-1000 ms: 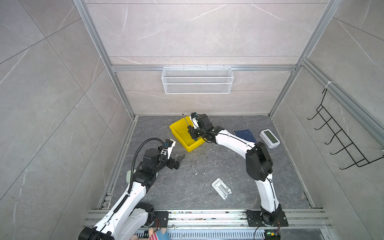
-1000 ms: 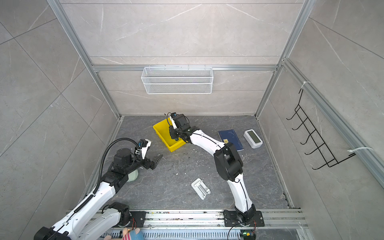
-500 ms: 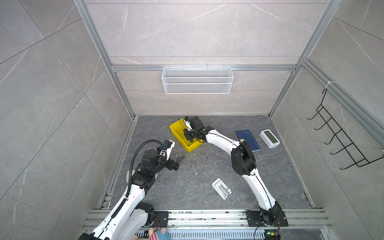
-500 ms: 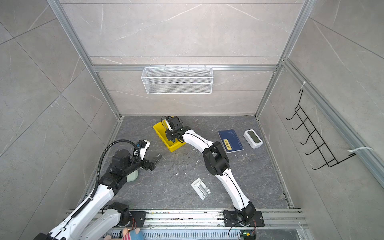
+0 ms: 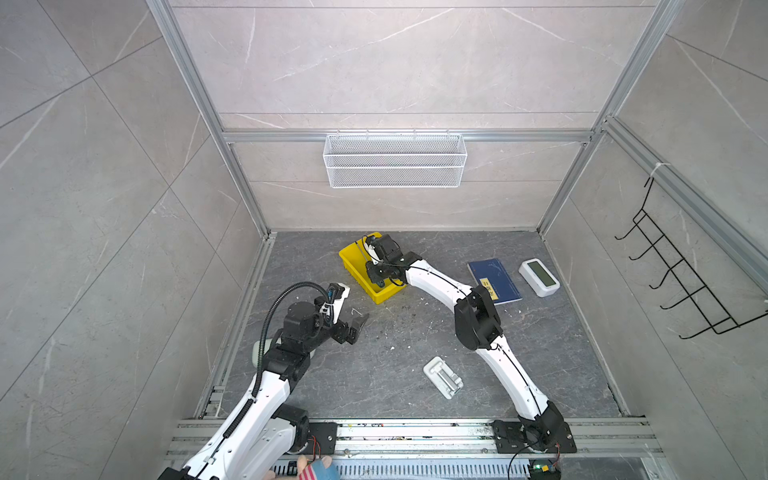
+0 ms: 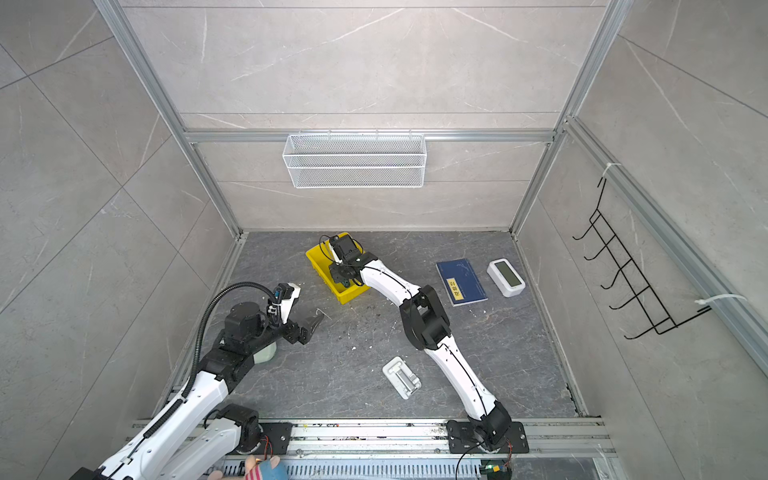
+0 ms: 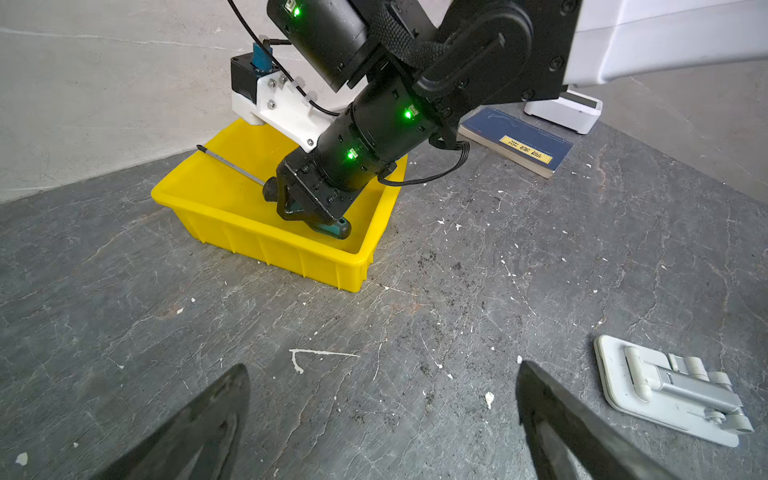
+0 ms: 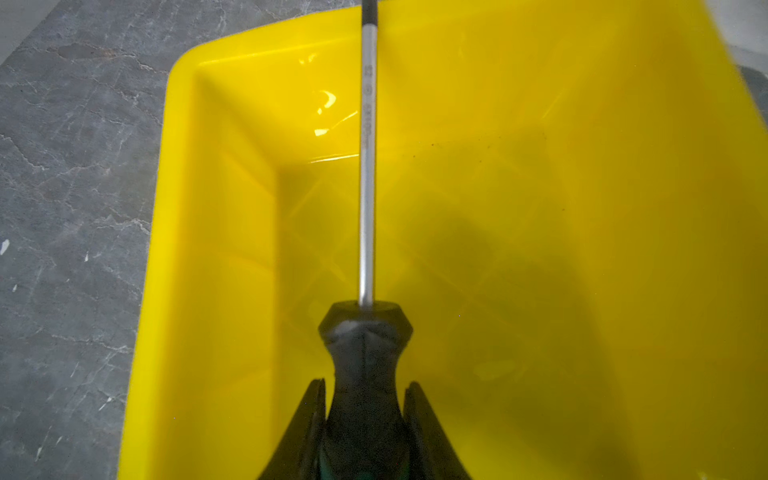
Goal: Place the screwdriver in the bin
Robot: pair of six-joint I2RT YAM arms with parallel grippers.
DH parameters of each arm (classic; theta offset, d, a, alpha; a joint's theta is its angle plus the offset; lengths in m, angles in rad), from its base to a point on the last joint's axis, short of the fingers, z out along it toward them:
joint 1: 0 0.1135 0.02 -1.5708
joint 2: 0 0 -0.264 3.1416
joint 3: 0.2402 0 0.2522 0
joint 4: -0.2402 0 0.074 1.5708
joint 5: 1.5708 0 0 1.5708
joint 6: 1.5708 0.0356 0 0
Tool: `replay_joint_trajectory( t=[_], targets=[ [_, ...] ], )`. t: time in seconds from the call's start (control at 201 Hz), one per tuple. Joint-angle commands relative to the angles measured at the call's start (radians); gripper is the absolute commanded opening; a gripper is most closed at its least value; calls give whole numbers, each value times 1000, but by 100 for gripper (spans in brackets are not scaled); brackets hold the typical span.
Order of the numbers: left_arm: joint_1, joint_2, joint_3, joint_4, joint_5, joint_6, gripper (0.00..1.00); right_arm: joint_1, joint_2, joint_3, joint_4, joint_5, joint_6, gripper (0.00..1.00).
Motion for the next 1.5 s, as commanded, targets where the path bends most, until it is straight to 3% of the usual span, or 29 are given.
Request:
replay_joint_trajectory(
  t=[0.0, 0.154, 0.408, 0.538, 0.712, 1.036, 1.29, 1.494],
  targets=[
    [3, -19, -4, 11, 4, -1, 100, 7, 18, 36, -29, 16, -17, 17],
    [3, -23, -6, 10, 1, 1, 100, 7, 4, 33, -27, 21, -17, 38],
    [3, -23, -8, 14, -3, -3, 100, 7, -66, 5, -14, 25, -22, 55],
    [2, -20, -7, 27, -9, -5, 100, 9, -147, -87, 37, 35, -23, 66],
    [3, -12, -13, 47, -16, -13, 100, 7, -318, -325, 175, 62, -19, 90],
    [4, 2, -27, 88, -107, -7, 100, -4, -765, -977, 592, 182, -31, 97],
    [27, 9, -62, 134, -257, 45, 99, -83, -1106, -1416, 743, 262, 11, 99],
    [133, 44, -118, 252, -321, -8, 99, -195, -1353, -1685, 806, 317, -1, 99]
  ],
)
